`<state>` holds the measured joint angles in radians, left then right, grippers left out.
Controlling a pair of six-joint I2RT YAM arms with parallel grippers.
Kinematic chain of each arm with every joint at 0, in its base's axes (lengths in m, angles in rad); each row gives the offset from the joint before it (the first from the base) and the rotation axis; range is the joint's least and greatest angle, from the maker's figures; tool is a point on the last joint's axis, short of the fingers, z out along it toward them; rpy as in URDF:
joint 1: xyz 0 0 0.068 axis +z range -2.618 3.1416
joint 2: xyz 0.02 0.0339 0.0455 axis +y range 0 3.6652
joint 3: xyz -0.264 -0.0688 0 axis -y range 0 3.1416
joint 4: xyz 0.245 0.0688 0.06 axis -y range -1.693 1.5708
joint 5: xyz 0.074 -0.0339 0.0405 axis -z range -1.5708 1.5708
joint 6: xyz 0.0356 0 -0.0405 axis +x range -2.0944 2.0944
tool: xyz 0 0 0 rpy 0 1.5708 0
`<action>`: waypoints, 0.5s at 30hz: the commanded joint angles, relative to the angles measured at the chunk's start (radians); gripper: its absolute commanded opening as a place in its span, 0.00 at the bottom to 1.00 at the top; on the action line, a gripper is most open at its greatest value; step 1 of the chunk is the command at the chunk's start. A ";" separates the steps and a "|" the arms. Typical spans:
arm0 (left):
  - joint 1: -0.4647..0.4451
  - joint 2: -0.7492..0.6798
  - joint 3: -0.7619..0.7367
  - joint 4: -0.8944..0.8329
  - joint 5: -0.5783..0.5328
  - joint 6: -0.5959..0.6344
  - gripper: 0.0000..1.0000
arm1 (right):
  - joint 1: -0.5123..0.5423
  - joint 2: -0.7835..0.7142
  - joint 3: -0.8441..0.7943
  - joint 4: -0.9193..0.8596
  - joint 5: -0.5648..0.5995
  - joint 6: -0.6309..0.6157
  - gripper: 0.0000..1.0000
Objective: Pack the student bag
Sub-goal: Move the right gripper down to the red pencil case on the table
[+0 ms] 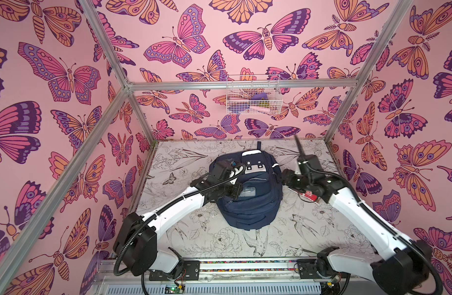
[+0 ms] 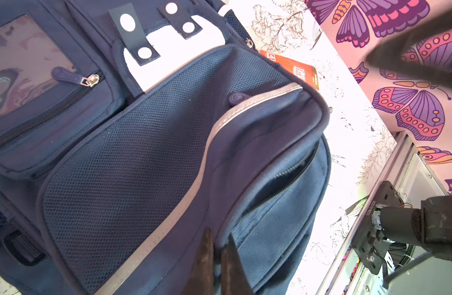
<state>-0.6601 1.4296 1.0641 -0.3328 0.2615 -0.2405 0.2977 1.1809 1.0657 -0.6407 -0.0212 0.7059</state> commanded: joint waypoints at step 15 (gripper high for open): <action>0.011 -0.038 -0.013 -0.035 0.018 0.017 0.00 | -0.710 0.303 -0.254 0.096 -0.252 0.007 0.64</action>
<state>-0.6594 1.4166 1.0569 -0.3416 0.2604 -0.2256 -0.4023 1.4456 0.8127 -0.6243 -0.1650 0.7044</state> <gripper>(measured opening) 0.067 0.639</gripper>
